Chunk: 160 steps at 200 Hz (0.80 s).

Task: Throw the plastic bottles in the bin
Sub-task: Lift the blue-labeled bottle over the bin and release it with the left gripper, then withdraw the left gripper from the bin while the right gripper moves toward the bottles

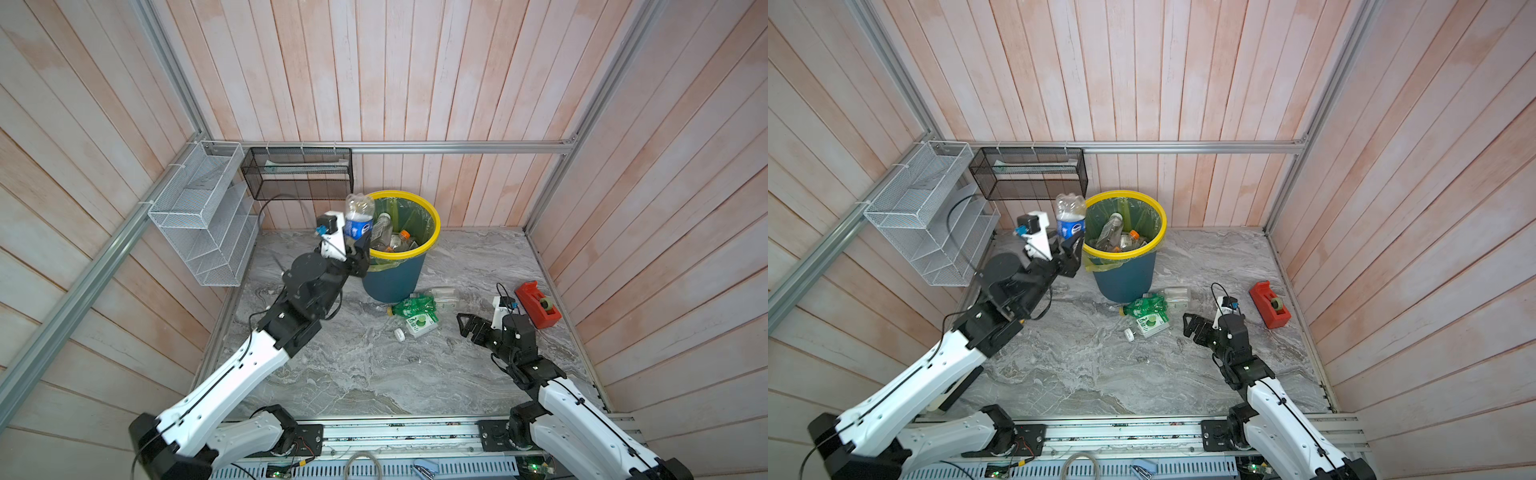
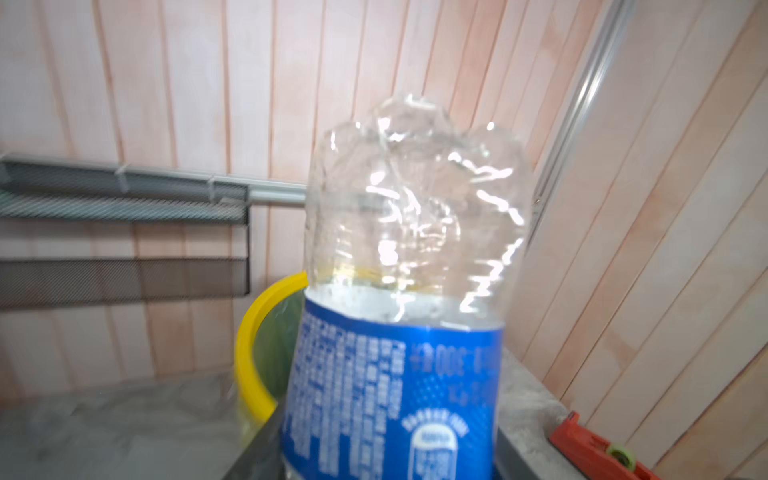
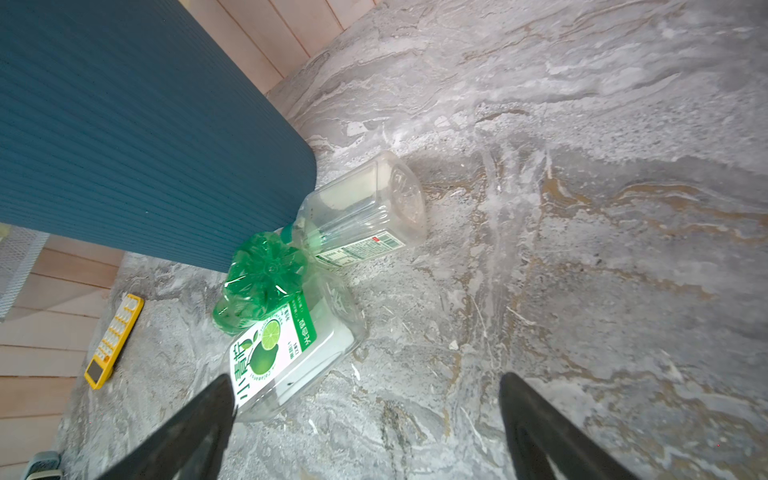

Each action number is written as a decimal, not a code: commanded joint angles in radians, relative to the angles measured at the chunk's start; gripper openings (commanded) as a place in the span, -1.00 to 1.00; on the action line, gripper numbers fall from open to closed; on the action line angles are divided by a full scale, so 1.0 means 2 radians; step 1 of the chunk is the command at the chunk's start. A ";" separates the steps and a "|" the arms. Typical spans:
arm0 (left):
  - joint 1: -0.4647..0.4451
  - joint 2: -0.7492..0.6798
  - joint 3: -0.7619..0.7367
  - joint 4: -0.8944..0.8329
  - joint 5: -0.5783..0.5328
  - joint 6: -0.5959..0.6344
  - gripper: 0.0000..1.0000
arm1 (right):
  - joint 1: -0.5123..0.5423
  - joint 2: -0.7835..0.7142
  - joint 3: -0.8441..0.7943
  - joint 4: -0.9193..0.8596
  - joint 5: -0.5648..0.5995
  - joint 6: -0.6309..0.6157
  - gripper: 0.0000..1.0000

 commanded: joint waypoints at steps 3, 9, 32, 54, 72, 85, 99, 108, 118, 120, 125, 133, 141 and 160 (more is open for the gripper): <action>0.009 0.111 0.127 -0.138 0.065 0.015 0.29 | -0.001 -0.002 0.018 -0.001 -0.023 -0.016 0.98; 0.015 0.126 0.140 -0.143 0.066 0.006 0.41 | -0.001 -0.005 0.018 -0.005 -0.023 -0.017 0.98; 0.032 0.129 0.146 -0.118 0.072 -0.032 0.78 | -0.002 -0.029 0.016 -0.022 -0.009 -0.019 0.98; 0.029 0.101 0.136 -0.096 0.049 -0.029 1.00 | -0.003 -0.050 0.012 -0.041 0.002 -0.020 0.98; 0.024 0.072 0.109 -0.076 0.047 -0.015 0.99 | -0.003 -0.054 0.012 -0.051 0.009 -0.023 0.98; 0.020 0.052 0.087 -0.067 0.044 -0.010 0.99 | -0.004 -0.053 0.011 -0.053 0.014 -0.024 0.98; 0.016 0.031 0.062 -0.062 0.041 -0.011 1.00 | -0.004 -0.048 0.011 -0.052 0.018 -0.024 0.98; 0.014 0.020 0.044 -0.061 0.039 -0.013 0.99 | -0.004 -0.043 0.013 -0.051 0.020 -0.024 0.98; 0.008 0.006 0.021 -0.055 0.033 -0.017 0.99 | -0.006 -0.036 0.015 -0.048 0.021 -0.025 0.98; 0.007 0.001 0.016 -0.054 0.033 -0.017 1.00 | -0.006 -0.034 0.016 -0.047 0.020 -0.025 0.98; 0.003 -0.007 0.000 -0.047 0.028 -0.017 1.00 | -0.006 -0.030 0.017 -0.045 0.020 -0.027 0.98; -0.005 -0.022 -0.027 -0.034 0.020 -0.016 1.00 | -0.008 -0.023 0.020 -0.042 0.019 -0.029 0.98; -0.013 -0.037 -0.056 -0.020 0.010 -0.015 1.00 | -0.009 -0.014 0.024 -0.039 0.019 -0.029 0.98; -0.028 -0.067 -0.109 -0.017 -0.010 -0.019 1.00 | -0.009 0.006 0.030 -0.023 0.004 -0.026 0.98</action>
